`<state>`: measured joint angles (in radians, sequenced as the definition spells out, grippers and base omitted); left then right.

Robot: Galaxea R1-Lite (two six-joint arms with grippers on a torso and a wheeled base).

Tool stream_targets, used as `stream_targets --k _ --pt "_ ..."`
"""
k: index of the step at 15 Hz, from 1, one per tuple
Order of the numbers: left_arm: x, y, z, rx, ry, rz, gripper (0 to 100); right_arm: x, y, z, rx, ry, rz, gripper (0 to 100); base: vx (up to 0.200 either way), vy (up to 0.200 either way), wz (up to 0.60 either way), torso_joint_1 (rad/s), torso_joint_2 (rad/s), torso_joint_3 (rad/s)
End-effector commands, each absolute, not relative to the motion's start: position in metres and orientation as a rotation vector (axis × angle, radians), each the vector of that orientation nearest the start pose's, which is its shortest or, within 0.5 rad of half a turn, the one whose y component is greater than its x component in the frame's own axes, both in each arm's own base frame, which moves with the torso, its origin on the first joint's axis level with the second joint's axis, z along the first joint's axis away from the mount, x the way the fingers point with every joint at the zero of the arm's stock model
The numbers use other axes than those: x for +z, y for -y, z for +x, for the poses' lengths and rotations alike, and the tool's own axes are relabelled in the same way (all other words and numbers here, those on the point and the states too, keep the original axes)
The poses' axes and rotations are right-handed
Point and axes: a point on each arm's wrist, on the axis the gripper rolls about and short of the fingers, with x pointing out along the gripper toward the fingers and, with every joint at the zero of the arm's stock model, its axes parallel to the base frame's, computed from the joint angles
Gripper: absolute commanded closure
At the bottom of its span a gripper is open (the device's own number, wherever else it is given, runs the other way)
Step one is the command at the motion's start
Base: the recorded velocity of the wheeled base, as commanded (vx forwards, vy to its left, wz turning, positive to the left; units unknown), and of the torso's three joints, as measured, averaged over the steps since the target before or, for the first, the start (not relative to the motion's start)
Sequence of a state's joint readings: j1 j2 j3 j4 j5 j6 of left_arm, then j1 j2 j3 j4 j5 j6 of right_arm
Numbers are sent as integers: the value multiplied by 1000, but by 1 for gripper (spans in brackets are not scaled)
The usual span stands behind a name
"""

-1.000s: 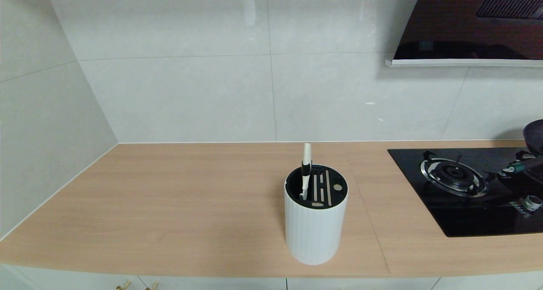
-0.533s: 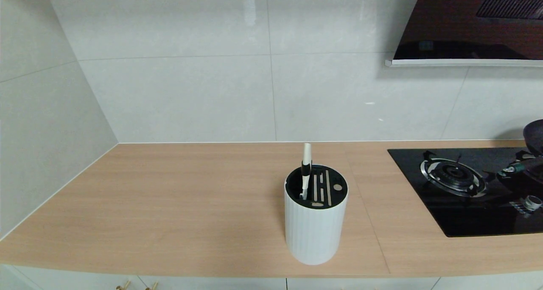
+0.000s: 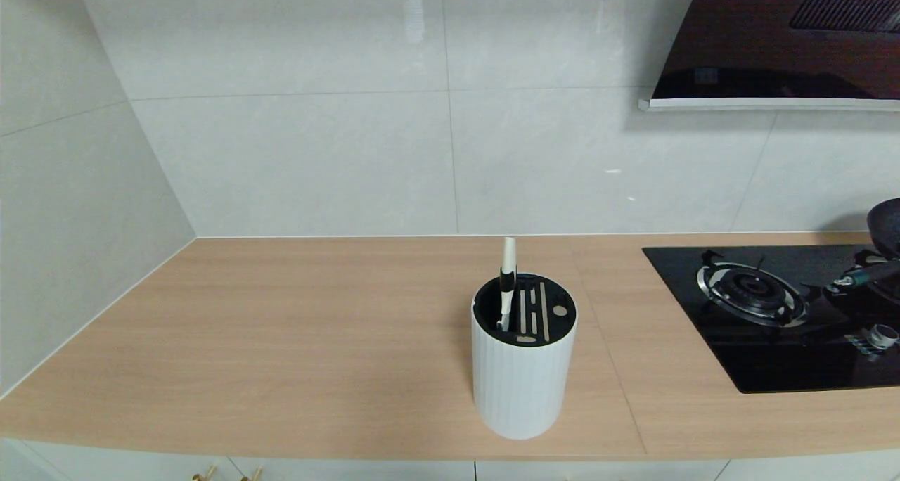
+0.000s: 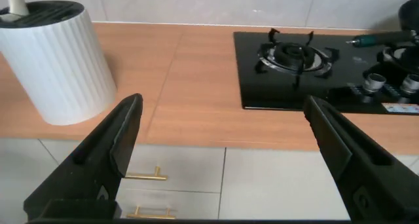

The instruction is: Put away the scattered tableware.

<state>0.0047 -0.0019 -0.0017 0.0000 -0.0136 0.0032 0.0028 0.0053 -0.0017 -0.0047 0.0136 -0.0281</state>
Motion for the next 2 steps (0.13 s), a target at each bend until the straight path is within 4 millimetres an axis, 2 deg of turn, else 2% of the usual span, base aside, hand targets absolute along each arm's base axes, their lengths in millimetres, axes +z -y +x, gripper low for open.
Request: stream_targets --k 1,2 --pt "76 0 -23 -9 2 3 0 76 0 -23 18 2 -29 0 0 0 0 0 0 0" --pt "76 0 -23 -9 2 3 0 76 0 -23 18 2 -29 0 0 0 0 0 0 0"
